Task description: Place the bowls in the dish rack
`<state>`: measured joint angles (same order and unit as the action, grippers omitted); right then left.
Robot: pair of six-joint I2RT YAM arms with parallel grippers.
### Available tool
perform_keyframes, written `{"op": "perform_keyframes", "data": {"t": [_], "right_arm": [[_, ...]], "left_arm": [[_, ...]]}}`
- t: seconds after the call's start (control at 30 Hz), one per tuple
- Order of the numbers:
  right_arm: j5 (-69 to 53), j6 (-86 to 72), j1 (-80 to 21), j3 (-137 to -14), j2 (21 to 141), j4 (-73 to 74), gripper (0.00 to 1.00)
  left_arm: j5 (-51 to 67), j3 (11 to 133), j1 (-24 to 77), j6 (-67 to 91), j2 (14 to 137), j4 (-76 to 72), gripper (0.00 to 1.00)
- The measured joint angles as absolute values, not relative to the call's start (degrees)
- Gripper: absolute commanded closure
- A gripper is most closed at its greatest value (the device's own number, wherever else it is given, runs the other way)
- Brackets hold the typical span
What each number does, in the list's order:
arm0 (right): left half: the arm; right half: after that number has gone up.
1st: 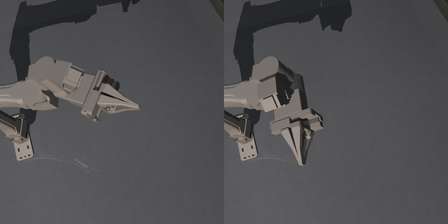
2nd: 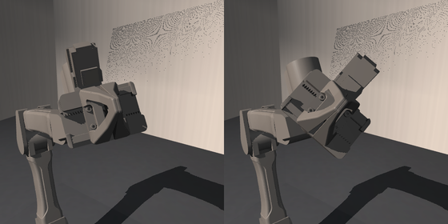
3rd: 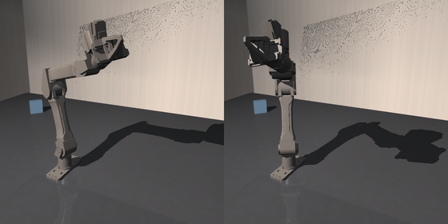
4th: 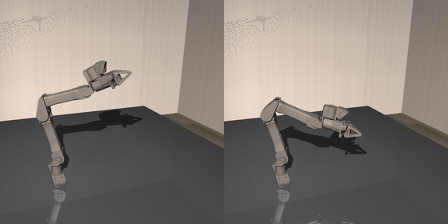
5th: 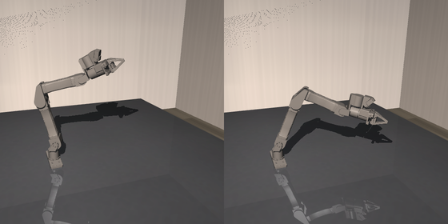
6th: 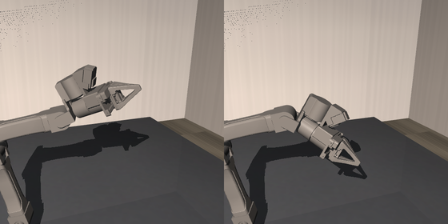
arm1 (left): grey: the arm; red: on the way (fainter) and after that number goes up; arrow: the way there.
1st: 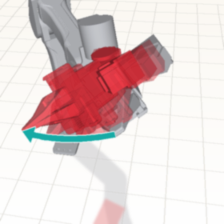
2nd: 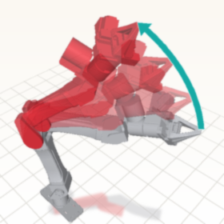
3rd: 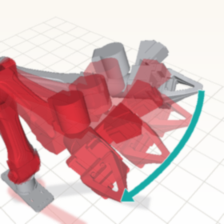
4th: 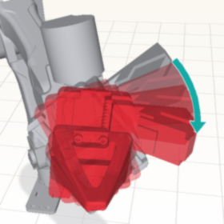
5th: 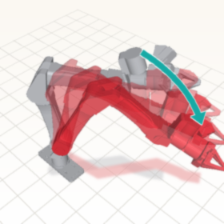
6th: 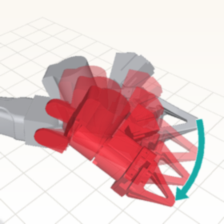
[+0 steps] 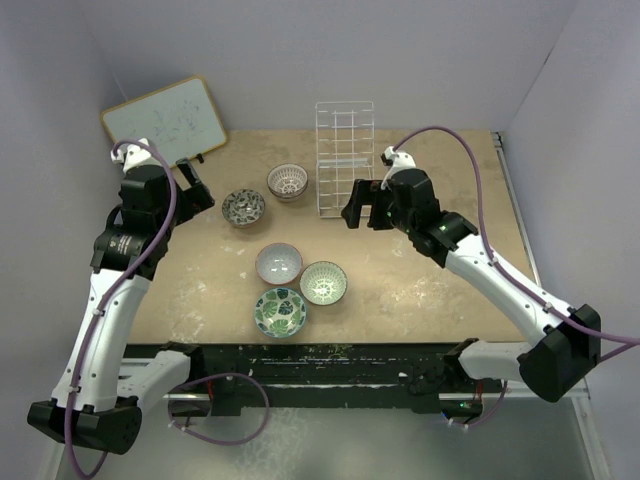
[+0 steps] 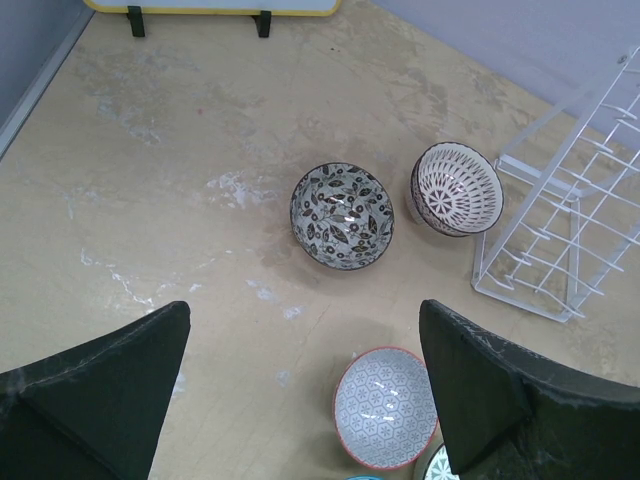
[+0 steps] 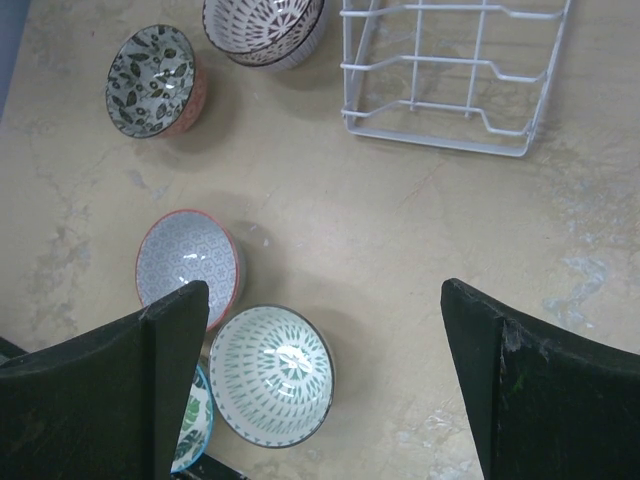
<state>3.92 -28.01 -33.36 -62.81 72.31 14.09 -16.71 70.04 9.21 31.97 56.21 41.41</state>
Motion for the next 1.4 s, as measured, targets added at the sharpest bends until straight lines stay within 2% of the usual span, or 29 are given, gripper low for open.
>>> {"op": "perform_keyframes", "data": {"t": [0.27,0.63,0.77,0.97,1.27,1.4], "right_arm": [[-0.3,-28.1,-35.4,-58.2,72.0,13.5,0.00],[2.8,-32.1,-50.8,-58.0,73.2,14.1,0.02],[5.6,-32.9,-54.4,-59.4,77.9,15.3,0.10],[7.2,-34.5,-58.9,-62.8,87.2,16.4,0.34],[8.6,-37.1,-59.7,-64.5,91.8,16.4,0.38],[9.9,-37.7,-59.7,-64.7,93.2,16.4,0.44]], "left_arm": [[-8.7,65.6,9.2,27.5,49.3,36.2,0.01],[2.3,65.4,9.4,17.8,48.6,35.3,0.01],[2.8,65.4,9.4,16.1,47.4,35.9,0.01],[2.8,65.4,9.4,15.2,46.5,38.2,0.01],[2.8,65.4,9.4,13.8,45.7,40.4,0.01],[2.8,65.4,9.4,13.7,45.7,40.5,0.01]]}}
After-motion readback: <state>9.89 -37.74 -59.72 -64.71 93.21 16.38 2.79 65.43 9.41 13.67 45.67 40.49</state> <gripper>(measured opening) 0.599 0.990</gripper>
